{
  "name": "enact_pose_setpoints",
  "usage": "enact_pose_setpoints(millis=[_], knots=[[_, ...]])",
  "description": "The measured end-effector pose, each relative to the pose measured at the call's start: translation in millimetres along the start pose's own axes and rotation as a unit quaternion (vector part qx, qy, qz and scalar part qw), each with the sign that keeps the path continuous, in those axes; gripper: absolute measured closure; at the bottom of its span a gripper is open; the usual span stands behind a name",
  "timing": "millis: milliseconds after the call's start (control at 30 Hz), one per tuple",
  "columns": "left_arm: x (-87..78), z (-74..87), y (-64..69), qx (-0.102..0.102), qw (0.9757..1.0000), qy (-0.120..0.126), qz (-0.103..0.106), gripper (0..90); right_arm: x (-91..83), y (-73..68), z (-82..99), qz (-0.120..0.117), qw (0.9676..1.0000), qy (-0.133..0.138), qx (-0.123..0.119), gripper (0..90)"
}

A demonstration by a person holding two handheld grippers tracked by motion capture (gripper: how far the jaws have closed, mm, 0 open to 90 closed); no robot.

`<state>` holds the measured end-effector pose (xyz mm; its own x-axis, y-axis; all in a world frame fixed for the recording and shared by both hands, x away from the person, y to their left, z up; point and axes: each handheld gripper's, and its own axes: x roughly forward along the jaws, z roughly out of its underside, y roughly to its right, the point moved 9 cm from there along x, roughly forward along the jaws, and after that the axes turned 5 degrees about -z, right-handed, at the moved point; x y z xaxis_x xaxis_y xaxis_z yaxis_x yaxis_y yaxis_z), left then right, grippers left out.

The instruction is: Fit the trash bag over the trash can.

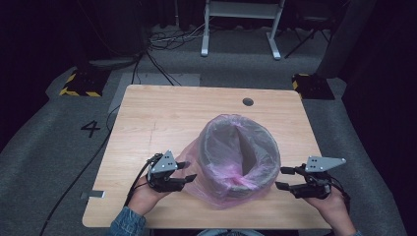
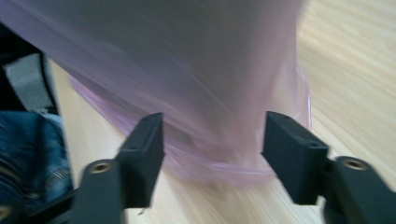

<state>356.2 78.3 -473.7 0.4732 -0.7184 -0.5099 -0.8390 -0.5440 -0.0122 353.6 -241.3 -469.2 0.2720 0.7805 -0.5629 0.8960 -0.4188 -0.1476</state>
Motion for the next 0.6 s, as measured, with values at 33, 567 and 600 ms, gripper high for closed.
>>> enact_pose_setpoints(millis=[33, 567, 600], knots=[[-0.9, -1.6, 2.0, 0.002, 1.0, -0.001, 0.002, 41.6, 3.1, -7.5, -4.6, -0.002, 0.9999, 0.001, -0.012, 31.7], [-20.1, -13.5, -9.5, -0.002, 0.9986, 0.033, -0.04, 33.6, -0.7, -12.2, -31.5, 0.009, 0.9995, 0.029, -0.009, 89.7], [-16.8, -18.0, -9.3, 0.001, 0.9984, 0.033, -0.045, 32.9, -1.2, -11.8, -32.6, 0.01, 0.9995, 0.028, -0.009, 89.7]])
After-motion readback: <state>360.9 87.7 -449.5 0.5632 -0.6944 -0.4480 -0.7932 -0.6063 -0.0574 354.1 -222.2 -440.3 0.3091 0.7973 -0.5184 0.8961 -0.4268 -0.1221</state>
